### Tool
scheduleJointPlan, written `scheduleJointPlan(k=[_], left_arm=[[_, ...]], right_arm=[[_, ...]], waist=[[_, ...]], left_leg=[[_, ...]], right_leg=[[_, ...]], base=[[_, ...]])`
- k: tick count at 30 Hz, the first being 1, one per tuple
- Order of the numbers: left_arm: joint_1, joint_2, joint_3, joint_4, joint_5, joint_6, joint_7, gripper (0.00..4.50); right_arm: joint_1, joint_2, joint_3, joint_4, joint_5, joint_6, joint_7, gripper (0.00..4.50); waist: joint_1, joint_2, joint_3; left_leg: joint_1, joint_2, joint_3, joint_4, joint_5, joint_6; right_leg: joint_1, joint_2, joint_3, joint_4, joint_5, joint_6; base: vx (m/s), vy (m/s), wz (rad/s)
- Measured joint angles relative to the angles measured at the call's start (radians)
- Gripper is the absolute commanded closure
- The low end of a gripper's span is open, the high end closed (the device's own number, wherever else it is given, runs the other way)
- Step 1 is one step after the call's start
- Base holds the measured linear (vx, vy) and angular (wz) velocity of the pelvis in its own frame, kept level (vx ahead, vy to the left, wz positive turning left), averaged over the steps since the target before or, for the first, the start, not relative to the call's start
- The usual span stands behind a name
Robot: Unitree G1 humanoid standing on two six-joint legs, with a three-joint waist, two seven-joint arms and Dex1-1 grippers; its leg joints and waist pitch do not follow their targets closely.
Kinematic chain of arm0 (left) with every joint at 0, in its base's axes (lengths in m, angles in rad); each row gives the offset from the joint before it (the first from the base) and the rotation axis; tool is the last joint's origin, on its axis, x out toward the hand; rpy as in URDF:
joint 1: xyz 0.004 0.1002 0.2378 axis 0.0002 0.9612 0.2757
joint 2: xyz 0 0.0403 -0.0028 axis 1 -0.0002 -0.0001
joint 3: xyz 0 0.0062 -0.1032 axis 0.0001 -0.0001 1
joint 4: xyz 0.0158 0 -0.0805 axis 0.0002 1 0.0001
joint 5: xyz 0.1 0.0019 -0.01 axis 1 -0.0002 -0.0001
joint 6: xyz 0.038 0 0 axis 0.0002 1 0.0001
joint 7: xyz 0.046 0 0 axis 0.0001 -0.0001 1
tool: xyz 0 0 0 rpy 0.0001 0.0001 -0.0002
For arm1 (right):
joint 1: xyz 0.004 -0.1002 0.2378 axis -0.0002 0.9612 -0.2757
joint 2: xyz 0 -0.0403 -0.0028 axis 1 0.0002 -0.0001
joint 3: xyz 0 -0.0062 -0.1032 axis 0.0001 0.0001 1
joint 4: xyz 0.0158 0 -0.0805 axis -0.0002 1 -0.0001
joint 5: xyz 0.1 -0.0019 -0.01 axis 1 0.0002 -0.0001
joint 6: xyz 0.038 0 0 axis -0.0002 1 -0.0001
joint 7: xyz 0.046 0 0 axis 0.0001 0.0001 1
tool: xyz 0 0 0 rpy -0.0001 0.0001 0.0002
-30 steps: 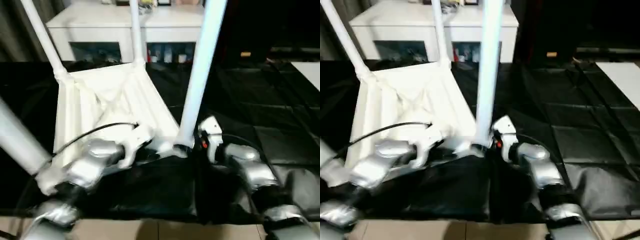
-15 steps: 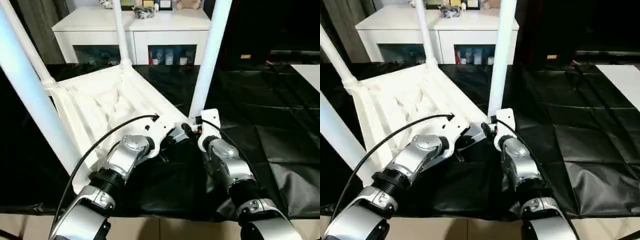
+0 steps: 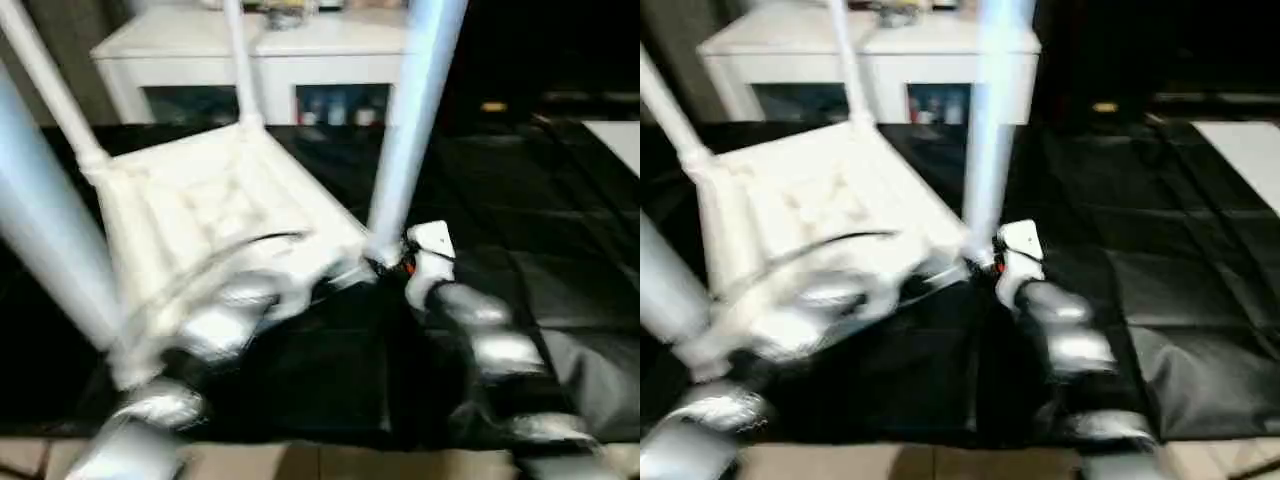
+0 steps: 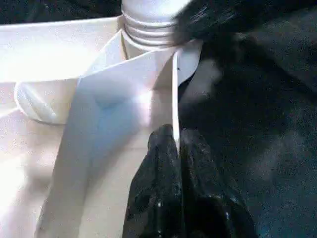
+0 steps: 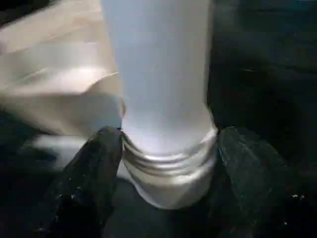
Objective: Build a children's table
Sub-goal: Rotate leg to tighten
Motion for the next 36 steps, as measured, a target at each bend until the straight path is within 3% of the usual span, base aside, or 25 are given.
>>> scheduleJointPlan(k=[11,28,36], left_arm=[[0.035,0.060,-0.005,-0.059,-0.036,-0.003,-0.160,4.50],[0.048,0.071,-0.003,-0.078,-0.042,0.003,-0.194,4.50],[0.050,0.072,-0.003,-0.079,-0.042,0.003,-0.197,4.50]], right_arm=[[0.016,-0.089,0.033,-0.102,0.067,0.010,0.289,1.22],[0.016,-0.107,0.082,-0.079,-0.001,-0.057,0.314,1.22],[0.015,-0.103,0.081,-0.071,-0.008,-0.066,0.298,1.86]], waist=[[0.023,-0.001,0.001],[0.028,-0.004,0.002],[0.028,-0.004,0.001]], left_leg=[[0.001,0.001,0.004,0.002,0.000,0.001],[0.001,0.001,0.004,0.003,0.000,0.001],[0.001,0.001,0.004,0.003,0.000,0.001]], right_leg=[[-0.003,-0.001,0.001,-0.001,-0.001,0.000],[-0.003,-0.001,0.001,0.000,-0.001,0.000],[-0.003,-0.001,0.001,0.000,-0.001,0.000]], base=[[0.000,0.000,0.00],[0.000,0.000,0.00],[0.000,0.000,0.00]])
